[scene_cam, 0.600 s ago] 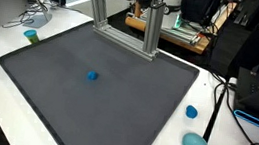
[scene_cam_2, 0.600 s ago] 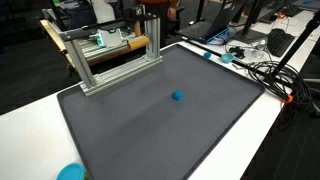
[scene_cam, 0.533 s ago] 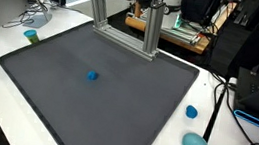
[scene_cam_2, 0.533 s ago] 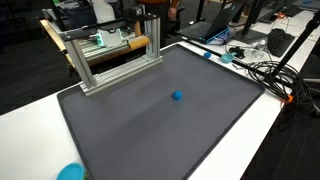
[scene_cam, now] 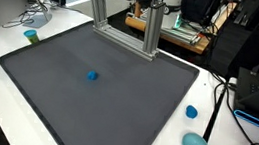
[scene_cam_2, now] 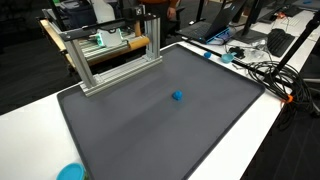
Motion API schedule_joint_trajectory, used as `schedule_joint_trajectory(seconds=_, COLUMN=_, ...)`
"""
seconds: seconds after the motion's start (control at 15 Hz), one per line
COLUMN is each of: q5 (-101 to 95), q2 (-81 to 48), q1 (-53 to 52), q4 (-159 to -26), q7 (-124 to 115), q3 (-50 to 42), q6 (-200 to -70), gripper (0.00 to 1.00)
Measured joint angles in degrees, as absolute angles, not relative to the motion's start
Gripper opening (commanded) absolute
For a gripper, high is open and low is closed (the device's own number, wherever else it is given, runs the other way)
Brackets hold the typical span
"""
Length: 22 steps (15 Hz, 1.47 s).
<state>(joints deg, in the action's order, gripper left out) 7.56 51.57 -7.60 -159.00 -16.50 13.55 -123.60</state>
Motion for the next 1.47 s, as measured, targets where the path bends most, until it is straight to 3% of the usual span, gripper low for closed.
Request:
schedule_joint_trajectory(seconds=0.67, q5=-0.89, q2=52.57, q1=1.55, q4=-157.81, q7=-3.81, q3=1.95, q6=-121.63, gripper=1.00)
schedule_joint_trajectory(seconds=1.47, q5=-5.72, q2=48.77, q1=2.29, q4=-156.72, q7=-2.94, q3=5.01, q6=-120.65, gripper=1.00)
